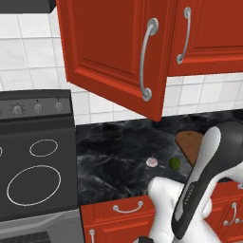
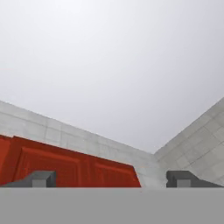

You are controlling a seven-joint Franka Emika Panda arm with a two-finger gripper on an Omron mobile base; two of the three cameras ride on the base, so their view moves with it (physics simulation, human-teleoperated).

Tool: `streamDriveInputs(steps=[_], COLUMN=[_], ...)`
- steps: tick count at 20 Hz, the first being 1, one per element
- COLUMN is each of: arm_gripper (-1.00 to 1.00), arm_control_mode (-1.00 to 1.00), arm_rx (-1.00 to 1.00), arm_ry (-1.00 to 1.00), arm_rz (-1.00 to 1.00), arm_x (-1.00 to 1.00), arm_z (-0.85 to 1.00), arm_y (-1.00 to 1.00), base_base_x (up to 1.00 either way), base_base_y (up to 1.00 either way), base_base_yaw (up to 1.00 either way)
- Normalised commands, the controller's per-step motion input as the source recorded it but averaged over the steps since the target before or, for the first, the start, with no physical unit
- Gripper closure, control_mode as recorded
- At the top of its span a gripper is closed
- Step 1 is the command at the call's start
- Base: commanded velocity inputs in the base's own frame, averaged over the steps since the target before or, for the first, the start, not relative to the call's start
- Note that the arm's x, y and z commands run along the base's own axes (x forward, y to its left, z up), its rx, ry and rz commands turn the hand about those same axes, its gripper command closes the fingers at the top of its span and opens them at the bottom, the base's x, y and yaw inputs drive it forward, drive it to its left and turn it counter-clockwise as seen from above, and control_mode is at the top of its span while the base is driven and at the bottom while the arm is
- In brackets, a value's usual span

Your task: Open the cabinet. Place the bowl and condiment on the counter. Then place the lime and garlic on the cutting board.

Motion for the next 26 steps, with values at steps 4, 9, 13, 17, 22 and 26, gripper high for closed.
streamDriveInputs(steps=[4, 9, 13, 17, 22, 26], arm_gripper=[-1.00, -1.00, -1.00, -1.00, -1.00, -1.00], arm_control_mode=[-1.00, -1.00, -1.00, -1.00, -1.00, -1.00], arm_rx=[0.00, 0.10, 0.17, 0.05, 0.03, 0.04], arm_ry=[0.45, 0.76, 0.54, 0.08, 0.12, 0.33], arm_rz=[0.03, 0.25, 0.48, 0.51, 0.48, 0.50], arm_x=[-0.21, 0.13, 0.36, 0.27, 0.56, 0.83], arm_z=[0.02, -0.26, -0.46, -0.34, -0.06, -0.17], arm_y=[-0.20, 0.00, 0.00, 0.00, 0.00, 0.00], base_base_x=[0.00, 0.00, 0.00, 0.00, 0.00, 0.00], base_base_y=[0.00, 0.00, 0.00, 0.00, 0.00, 0.00], base_base_yaw=[0.00, 0.00, 0.00, 0.00, 0.00, 0.00])
